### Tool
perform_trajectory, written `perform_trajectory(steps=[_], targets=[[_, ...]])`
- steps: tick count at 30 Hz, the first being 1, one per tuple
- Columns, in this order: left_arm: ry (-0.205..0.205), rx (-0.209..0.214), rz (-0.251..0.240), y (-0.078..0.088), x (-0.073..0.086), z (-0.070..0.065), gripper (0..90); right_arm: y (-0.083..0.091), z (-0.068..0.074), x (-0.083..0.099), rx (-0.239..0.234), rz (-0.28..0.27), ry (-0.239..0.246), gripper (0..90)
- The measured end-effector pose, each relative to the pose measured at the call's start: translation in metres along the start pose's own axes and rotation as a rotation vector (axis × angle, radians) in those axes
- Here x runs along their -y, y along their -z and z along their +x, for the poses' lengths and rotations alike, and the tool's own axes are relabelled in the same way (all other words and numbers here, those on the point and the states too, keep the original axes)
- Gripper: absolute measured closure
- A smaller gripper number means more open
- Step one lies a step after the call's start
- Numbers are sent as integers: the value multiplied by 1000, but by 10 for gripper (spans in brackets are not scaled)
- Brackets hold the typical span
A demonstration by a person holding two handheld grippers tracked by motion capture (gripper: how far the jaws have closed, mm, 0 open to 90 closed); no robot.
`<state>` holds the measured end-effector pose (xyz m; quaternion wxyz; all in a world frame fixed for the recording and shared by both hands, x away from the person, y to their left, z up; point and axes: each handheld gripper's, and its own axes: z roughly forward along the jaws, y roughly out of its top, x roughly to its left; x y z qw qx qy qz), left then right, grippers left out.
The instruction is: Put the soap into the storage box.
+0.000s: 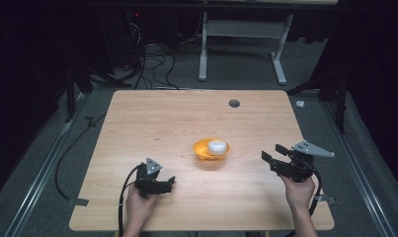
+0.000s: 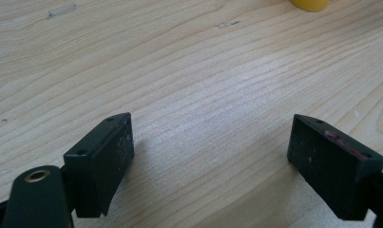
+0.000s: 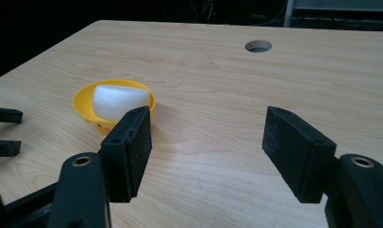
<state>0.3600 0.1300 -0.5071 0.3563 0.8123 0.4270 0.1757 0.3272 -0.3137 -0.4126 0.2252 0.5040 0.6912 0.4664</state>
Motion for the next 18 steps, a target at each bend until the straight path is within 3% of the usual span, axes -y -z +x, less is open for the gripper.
perform_trajectory(steps=[18], targets=[[2,0,0,0,0,0,161,6,-10,23,26,9,-47,347]])
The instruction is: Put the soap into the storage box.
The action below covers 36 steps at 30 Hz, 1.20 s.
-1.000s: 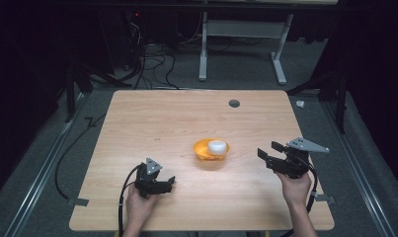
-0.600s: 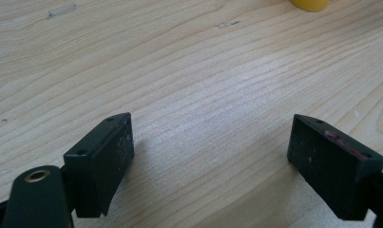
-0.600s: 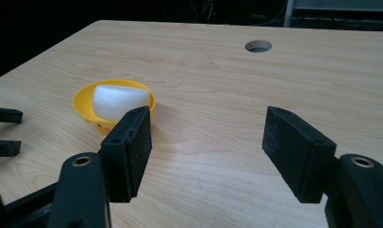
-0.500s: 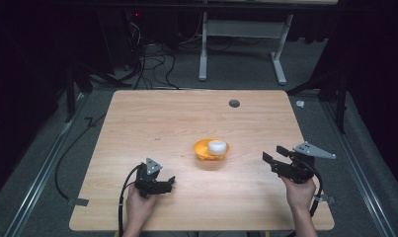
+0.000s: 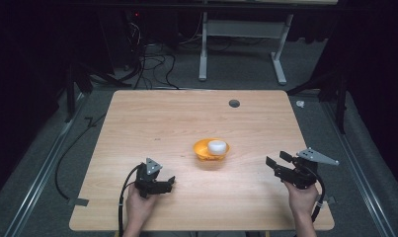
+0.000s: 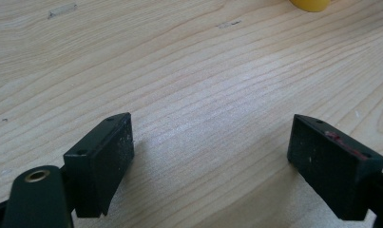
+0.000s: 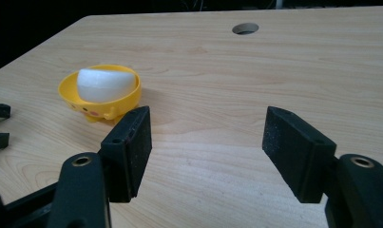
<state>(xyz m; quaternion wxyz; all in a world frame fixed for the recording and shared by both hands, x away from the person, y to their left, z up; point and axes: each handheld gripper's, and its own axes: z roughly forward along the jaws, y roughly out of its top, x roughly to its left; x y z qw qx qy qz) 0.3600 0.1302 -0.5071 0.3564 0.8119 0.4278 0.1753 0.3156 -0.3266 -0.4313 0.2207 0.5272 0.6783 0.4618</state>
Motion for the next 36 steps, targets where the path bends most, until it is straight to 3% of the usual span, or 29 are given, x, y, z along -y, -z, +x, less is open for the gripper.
perform_trajectory(steps=[14,36], targets=[[0,0,0,0,0,0,161,-3,-3,15,3,17,-29,348],[1,-1,0,0,0,0,161,-30,11,34,-18,103,-12,352]])
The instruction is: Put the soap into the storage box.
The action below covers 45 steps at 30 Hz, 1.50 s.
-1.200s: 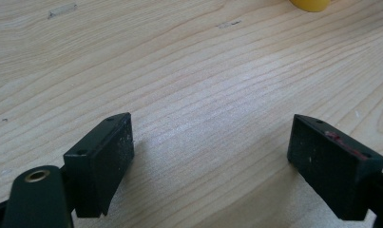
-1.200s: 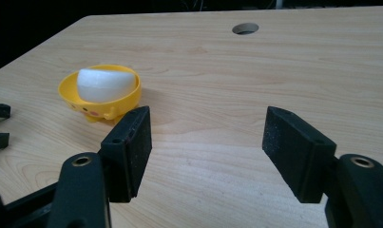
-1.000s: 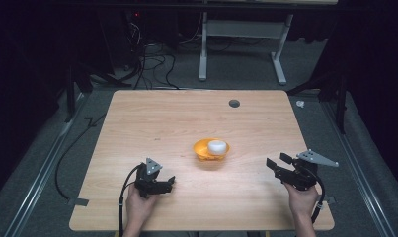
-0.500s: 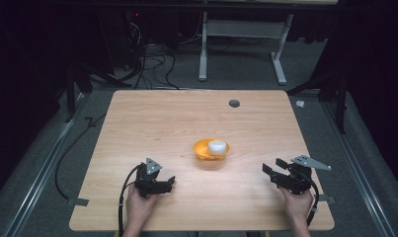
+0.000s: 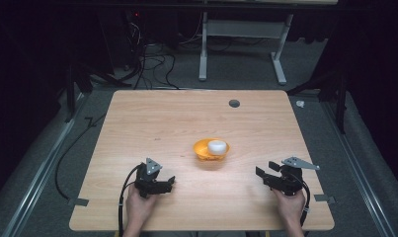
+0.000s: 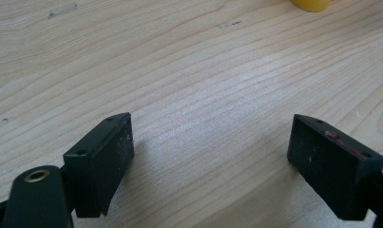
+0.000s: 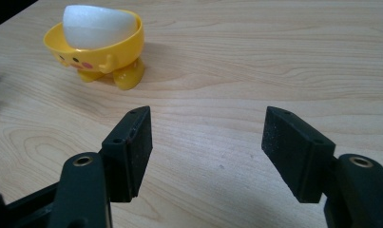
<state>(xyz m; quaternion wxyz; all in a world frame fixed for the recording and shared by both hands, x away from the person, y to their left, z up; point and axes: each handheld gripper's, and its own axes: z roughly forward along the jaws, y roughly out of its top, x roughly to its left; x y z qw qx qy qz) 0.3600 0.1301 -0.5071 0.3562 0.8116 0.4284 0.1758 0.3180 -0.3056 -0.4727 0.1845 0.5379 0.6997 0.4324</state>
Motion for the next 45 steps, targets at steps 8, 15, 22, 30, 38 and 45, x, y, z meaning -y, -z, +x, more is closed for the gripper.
perform_trajectory(steps=[8,15,22,30,38,45], targets=[[0,0,0,0,0,0,161,-11,8,3,11,28,24,352],[0,0,0,0,0,0,161,-21,12,6,25,48,44,353],[0,0,0,0,0,0,161,-27,14,8,44,70,65,352],[-1,-1,0,0,0,0,160,-33,17,12,56,91,75,347],[0,-1,0,0,0,0,160,-40,23,14,94,134,125,324],[0,-1,0,0,0,0,160,-44,29,14,114,162,191,291]])
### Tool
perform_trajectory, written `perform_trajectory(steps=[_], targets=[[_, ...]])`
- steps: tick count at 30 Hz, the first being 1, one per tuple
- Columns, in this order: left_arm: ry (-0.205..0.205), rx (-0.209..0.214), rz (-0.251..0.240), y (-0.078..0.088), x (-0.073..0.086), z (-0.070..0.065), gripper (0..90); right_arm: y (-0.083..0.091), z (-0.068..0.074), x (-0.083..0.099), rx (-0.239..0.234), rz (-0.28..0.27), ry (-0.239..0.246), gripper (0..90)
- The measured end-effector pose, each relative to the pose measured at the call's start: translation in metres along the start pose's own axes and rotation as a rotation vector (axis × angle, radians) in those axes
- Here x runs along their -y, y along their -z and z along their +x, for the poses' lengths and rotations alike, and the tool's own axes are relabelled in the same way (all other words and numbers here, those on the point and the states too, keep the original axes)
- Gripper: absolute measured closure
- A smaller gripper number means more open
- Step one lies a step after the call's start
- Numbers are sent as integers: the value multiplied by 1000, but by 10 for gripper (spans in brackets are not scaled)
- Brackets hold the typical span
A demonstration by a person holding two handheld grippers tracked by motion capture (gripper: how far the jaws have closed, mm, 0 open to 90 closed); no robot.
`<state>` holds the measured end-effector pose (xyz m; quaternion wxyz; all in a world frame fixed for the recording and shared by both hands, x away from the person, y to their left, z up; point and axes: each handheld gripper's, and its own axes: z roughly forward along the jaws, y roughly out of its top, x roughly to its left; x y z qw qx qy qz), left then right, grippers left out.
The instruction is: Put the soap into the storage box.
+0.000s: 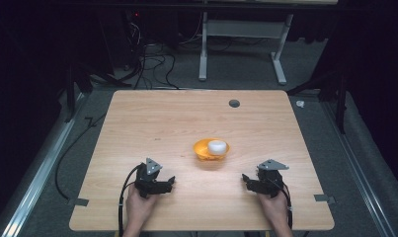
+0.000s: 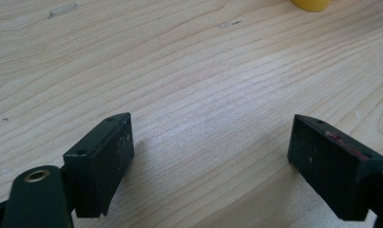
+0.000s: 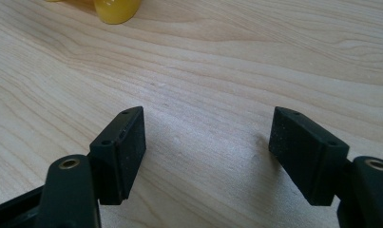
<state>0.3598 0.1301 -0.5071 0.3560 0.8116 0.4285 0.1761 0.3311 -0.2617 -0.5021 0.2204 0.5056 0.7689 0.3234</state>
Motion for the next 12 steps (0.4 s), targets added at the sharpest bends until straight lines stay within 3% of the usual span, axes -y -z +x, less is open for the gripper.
perform_trajectory(steps=[12], targets=[[0,0,0,0,0,0,160,0,0,0,-1,1,-2,296]])
